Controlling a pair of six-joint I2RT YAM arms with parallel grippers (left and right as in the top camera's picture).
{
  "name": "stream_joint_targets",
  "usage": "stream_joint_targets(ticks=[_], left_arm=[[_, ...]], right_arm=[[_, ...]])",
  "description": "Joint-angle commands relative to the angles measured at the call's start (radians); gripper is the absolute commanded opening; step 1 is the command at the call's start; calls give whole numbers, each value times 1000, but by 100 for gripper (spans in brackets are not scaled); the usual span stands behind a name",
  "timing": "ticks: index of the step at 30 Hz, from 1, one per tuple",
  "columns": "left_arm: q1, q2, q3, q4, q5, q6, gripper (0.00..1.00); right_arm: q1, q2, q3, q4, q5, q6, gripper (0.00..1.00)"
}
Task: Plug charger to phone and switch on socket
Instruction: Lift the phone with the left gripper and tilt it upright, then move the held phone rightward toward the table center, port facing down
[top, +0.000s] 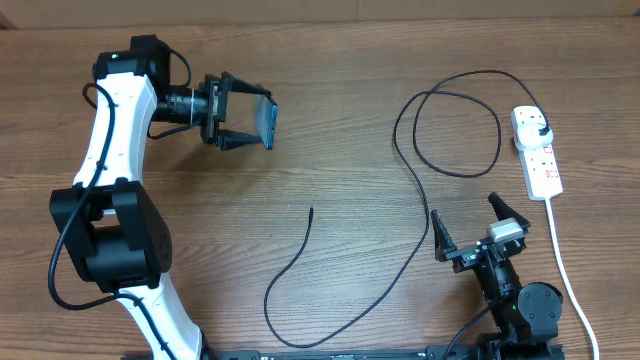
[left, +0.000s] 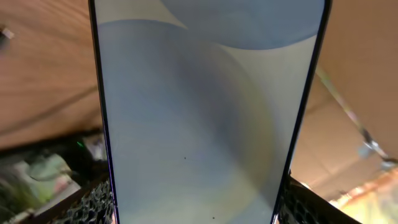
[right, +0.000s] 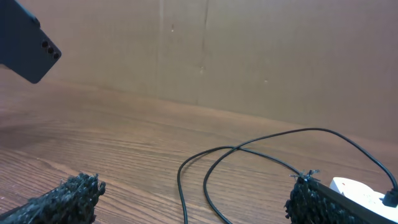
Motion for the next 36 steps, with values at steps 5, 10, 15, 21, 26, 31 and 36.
stream_joint_targets(ticks=[5,10,15,21,26,31,36], left_arm=[[-3,-9,29,-128,199,74,4],[-3,-9,29,-142,186,74,4],[-3,-9,29,-142,160,72,4],[-3,-9,29,-142,160,69,4],[-4,-9,29,-142,145,69,4],[-4,-9,29,-142,138,69,4],[-5,-9,29,-142,137,69,4]], right_arm=[[-6,-8,-11,5,6,-4,100],[-6,-8,-11,5,6,-4,100],[-6,-8,-11,5,6,-4,100],[-6,-8,-11,5,6,-4,100],[-6,-8,-11,5,6,-4,100],[-6,-8,-11,5,6,-4,100],[-6,-8,-11,5,6,-4,100]])
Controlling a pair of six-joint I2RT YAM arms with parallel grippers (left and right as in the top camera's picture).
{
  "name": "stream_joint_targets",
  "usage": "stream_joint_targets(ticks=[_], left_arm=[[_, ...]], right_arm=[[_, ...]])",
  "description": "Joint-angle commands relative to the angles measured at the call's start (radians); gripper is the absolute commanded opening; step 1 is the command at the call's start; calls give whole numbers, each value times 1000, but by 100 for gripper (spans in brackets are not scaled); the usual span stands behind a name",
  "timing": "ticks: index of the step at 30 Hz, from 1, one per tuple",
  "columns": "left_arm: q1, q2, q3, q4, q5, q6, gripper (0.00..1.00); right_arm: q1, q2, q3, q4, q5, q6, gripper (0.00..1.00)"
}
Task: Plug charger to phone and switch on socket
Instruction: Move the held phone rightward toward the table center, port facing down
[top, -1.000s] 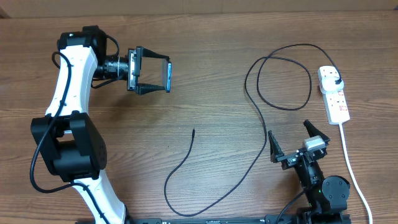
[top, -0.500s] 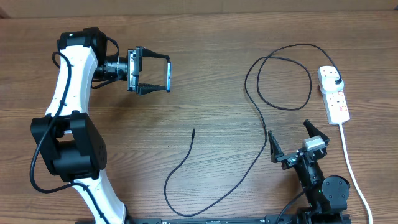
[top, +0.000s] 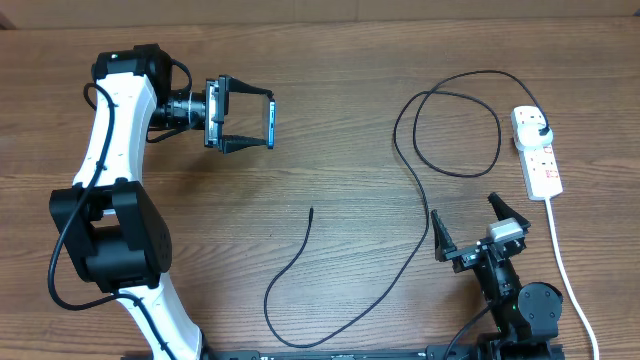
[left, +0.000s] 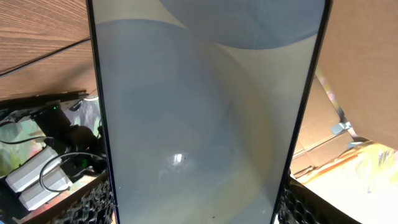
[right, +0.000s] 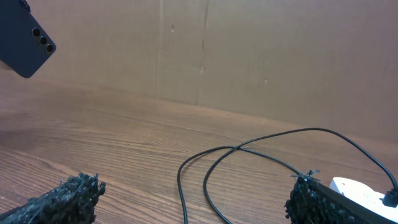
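Observation:
My left gripper is shut on the phone, holding it edge-on above the table at the upper left. In the left wrist view the phone's screen fills the frame between the fingers. In the right wrist view its dark back with camera lenses shows at the far left. The black charger cable loops across the table, its free end lying near the middle. Its plug sits in the white socket strip at the right. My right gripper rests open at the lower right, holding nothing.
A cardboard wall stands behind the table. The socket strip's white lead runs down the right edge. The cable loops lie just ahead of my right gripper.
My left gripper has rotated with the phone, which now stands more edge-on in the overhead view and sits slightly higher in the right wrist view. The right arm and cable have not moved.

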Motion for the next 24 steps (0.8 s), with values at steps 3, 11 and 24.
stream_joint_targets(ticks=[3,11,24], left_arm=[[-10,-9,28,2,24,19,5],[-12,-9,28,5,20,19,4],[-18,-9,28,8,-49,19,4]], right_arm=[[-6,-8,-11,5,5,-4,100],[-6,-8,-11,5,5,-4,100],[-6,-8,-11,5,5,-4,100]])
